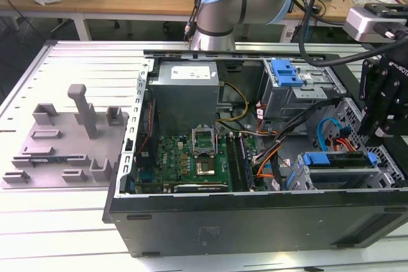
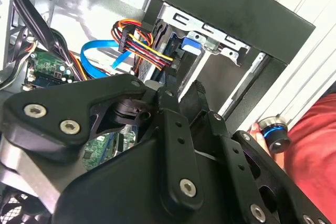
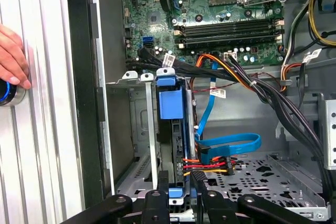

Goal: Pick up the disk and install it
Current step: 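Insert the second disk wire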

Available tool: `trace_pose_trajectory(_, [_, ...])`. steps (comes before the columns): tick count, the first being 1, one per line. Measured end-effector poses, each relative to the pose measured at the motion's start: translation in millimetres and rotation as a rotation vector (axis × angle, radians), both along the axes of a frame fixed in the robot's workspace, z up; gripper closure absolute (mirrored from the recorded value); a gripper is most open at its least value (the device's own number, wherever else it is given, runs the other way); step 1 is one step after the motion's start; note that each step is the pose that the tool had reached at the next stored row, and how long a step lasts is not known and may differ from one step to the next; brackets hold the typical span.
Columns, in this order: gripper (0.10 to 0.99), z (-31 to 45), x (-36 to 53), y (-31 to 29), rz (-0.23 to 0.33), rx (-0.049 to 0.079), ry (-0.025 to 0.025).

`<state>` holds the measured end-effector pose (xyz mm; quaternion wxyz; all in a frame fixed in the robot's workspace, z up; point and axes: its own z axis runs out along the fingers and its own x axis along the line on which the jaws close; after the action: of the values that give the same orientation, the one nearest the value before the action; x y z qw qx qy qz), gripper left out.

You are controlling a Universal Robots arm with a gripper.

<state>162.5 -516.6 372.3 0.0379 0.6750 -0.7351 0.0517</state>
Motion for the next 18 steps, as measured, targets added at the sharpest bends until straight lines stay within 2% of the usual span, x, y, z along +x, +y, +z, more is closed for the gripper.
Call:
trace_pose_trajectory(9, [0.784,0.0,0.4,0.0,0.002,0.000,0.0001])
trace_pose_trajectory(11, [0.784,-0.2,0.4,7.9,0.003,-0.007,0.0002])
trace_pose_trajectory(14, [0.784,0.0,0.3,24.7,0.002,-0.036,0.0022])
trace_pose_trajectory(15, [0.784,-0.1,0.2,33.8,0.002,-0.056,0.0033])
trace_pose_trajectory(16, [0.784,-0.6,-2.1,35.4,0.002,-0.065,0.0035])
trace_pose_trajectory(18, [0.784,-1.4,-9.8,35.4,0.002,-0.066,0.0034])
